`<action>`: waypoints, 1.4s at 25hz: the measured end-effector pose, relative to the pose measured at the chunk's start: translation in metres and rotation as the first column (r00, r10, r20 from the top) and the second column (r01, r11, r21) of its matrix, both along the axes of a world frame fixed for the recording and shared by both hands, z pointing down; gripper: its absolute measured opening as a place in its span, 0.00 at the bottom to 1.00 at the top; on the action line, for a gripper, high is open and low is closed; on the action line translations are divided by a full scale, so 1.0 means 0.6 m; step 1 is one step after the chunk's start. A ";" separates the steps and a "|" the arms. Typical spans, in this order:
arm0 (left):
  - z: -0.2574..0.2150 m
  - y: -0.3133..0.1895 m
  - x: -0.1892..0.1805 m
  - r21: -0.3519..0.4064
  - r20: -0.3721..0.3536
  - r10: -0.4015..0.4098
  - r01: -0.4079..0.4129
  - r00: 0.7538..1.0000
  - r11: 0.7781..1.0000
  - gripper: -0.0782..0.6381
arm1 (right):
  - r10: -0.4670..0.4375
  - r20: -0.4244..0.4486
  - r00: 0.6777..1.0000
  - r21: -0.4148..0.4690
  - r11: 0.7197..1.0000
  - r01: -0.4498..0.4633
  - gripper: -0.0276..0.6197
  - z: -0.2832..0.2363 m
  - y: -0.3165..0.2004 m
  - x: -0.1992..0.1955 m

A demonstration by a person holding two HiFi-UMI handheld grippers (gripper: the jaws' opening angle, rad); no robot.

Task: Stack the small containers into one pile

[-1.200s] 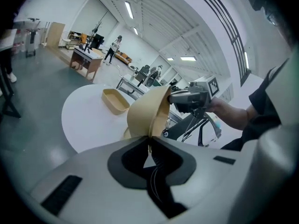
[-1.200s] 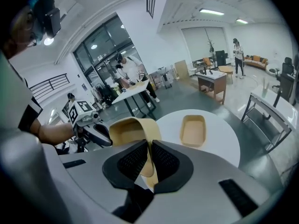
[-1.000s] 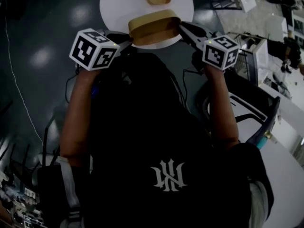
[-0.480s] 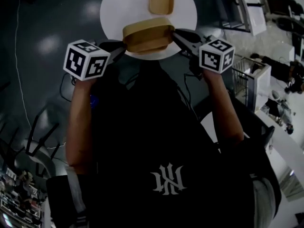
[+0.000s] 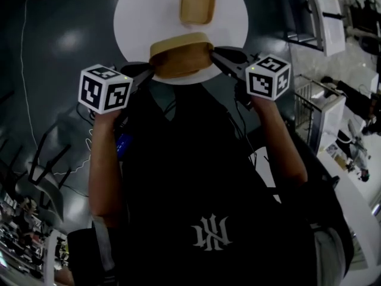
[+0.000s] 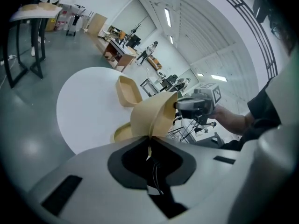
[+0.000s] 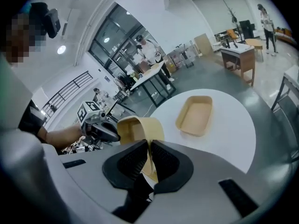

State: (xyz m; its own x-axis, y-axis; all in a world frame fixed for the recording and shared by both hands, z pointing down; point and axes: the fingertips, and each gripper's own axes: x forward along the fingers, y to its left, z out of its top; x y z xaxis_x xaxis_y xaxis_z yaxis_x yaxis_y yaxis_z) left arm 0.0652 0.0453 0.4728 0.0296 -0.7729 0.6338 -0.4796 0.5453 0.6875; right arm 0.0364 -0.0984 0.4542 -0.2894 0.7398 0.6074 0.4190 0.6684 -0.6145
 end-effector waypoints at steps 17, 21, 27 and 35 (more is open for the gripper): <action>0.075 0.001 0.047 -0.050 -0.195 0.053 -0.064 0.979 0.997 0.14 | 0.067 -0.246 0.967 -0.053 0.995 -0.082 0.13 0.100 -0.006 0.079; 0.085 -0.002 0.044 -0.044 -0.218 0.042 -0.053 0.975 0.998 0.14 | 0.083 -0.287 0.954 -0.070 0.992 -0.107 0.13 0.116 -0.009 0.077; 0.105 0.002 0.044 -0.054 -0.252 0.025 -0.040 0.968 0.998 0.14 | 0.077 -0.332 0.940 -0.078 0.991 -0.108 0.13 0.136 -0.006 0.080; 0.118 0.005 0.044 -0.067 -0.280 0.003 -0.023 0.960 0.997 0.14 | 0.088 -0.403 0.911 -0.116 0.982 -0.146 0.13 0.149 -0.002 0.082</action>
